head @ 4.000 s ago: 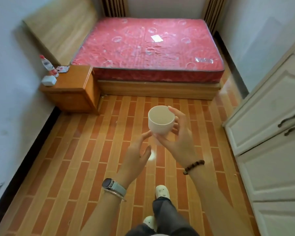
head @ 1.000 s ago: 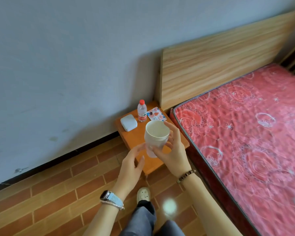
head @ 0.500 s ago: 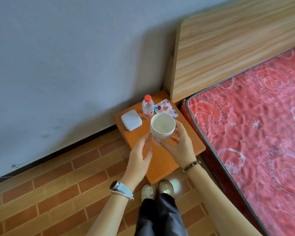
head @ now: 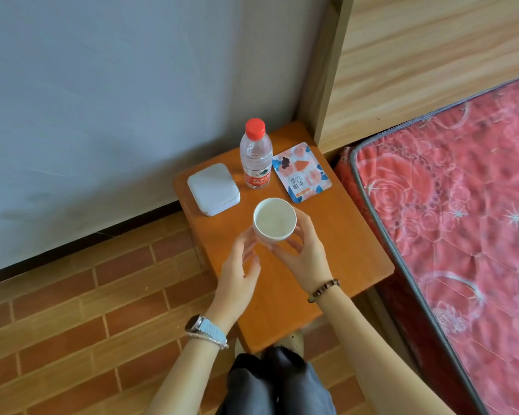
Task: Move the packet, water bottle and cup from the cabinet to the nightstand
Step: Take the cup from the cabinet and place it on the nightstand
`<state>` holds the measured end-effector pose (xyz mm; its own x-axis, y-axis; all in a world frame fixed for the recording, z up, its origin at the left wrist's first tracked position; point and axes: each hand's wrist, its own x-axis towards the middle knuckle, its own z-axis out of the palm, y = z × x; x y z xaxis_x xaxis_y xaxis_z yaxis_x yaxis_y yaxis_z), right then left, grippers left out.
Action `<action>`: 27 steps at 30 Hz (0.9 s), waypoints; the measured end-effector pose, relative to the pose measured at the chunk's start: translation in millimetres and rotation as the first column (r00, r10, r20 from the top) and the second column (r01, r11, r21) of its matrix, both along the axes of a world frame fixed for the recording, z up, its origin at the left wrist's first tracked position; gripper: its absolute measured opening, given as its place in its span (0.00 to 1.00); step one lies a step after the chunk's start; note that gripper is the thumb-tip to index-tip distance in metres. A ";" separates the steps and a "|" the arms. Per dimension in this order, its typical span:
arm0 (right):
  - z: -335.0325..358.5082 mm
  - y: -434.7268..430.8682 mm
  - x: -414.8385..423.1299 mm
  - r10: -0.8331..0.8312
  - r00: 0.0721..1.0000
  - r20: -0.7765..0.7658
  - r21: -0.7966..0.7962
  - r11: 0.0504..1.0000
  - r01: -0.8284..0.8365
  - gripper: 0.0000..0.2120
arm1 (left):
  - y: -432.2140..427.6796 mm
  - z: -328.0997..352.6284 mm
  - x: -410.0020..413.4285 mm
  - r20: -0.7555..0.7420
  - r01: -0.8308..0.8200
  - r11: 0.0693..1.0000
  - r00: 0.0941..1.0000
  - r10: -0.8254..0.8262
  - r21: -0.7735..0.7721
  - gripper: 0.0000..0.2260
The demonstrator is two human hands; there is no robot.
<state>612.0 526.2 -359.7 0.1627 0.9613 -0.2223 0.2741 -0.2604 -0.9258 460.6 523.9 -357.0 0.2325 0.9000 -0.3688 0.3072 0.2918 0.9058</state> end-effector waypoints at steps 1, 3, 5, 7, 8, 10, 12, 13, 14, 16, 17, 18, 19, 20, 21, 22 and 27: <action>-10.4 0.5 0.5 -0.003 1.000 -0.011 -0.006 1.000 0.002 0.33 | 1.4 -8.7 0.4 0.004 0.002 1.000 1.000 -0.002 0.002 0.24; -28.9 1.2 0.8 0.000 1.000 -0.008 -0.025 1.000 -0.001 0.33 | 3.1 -24.9 -0.4 0.002 0.002 1.000 1.000 -0.002 0.006 0.24; -43.5 2.3 1.0 0.007 1.000 -0.004 -0.035 0.999 -0.007 0.32 | 3.6 -37.9 -1.5 0.007 0.002 1.000 1.000 -0.002 0.009 0.23; -54.0 4.0 1.2 0.012 1.000 0.005 -0.031 0.999 -0.012 0.32 | 3.5 -46.9 -2.0 0.016 -0.007 1.000 1.000 0.007 0.005 0.23; -57.1 5.8 0.9 0.017 1.000 0.009 -0.024 1.000 -0.017 0.32 | 3.7 -50.0 -1.7 0.021 -0.014 1.000 1.000 0.014 0.009 0.23; -61.3 10.6 -0.3 0.033 0.999 0.017 -0.013 0.999 -0.033 0.31 | 5.6 -54.8 -0.9 0.031 -0.033 0.999 0.999 0.032 0.016 0.24; -63.7 17.2 -1.8 0.038 0.999 0.027 -0.017 0.999 -0.038 0.30 | 10.4 -58.4 0.3 0.042 -0.050 0.998 0.998 0.049 0.022 0.24; -64.7 21.1 -2.5 0.035 0.999 0.029 -0.021 0.999 -0.035 0.30 | 13.8 -59.8 1.2 0.045 -0.056 0.998 0.998 0.054 0.029 0.23; -65.5 25.4 -2.7 0.032 0.999 0.030 -0.026 0.999 -0.031 0.30 | 17.8 -60.9 2.0 0.045 -0.061 0.998 0.997 0.059 0.035 0.23; -66.7 34.7 -2.6 0.029 0.999 0.027 -0.031 0.999 -0.028 0.29 | 27.2 -62.7 3.5 0.044 -0.074 0.996 0.996 0.072 0.040 0.23; -67.0 39.4 -2.6 0.031 0.999 0.028 -0.035 0.999 -0.030 0.29 | 31.8 -63.6 3.9 0.041 -0.080 0.996 0.996 0.078 0.043 0.23; -67.4 43.5 -2.7 0.035 0.999 0.032 -0.038 0.999 -0.034 0.29 | 35.7 -64.7 4.0 0.040 -0.086 0.995 0.996 0.084 0.046 0.23; -68.1 46.8 -3.0 0.038 0.999 0.035 -0.039 0.999 -0.037 0.29 | 38.5 -65.8 3.7 0.040 -0.091 0.995 0.995 0.089 0.048 0.23; -68.7 49.2 -3.4 0.040 0.999 0.037 -0.042 0.998 -0.038 0.29 | 40.6 -67.1 3.4 0.040 -0.095 0.994 0.995 0.093 0.047 0.23; -69.4 50.6 -3.8 0.039 0.999 0.037 -0.047 0.998 -0.037 0.29 | 41.7 -68.3 3.2 0.038 -0.097 0.994 0.995 0.095 0.046 0.24; -70.3 51.1 -3.9 0.037 0.999 0.037 -0.052 0.998 -0.035 0.29 | 41.9 -69.4 3.1 0.035 -0.097 0.994 0.995 0.095 0.045 0.24; -72.0 47.7 0.9 0.049 0.998 0.045 -0.060 0.997 -0.046 0.30 | 40.7 -72.4 -1.2 0.013 -0.082 0.995 0.997 0.082 0.055 0.23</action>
<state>612.9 573.9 -431.7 0.1286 0.9536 -0.2724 0.3299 -0.3001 -0.8950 459.4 564.6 -429.4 0.1608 0.9350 -0.3159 0.2740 0.2652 0.9244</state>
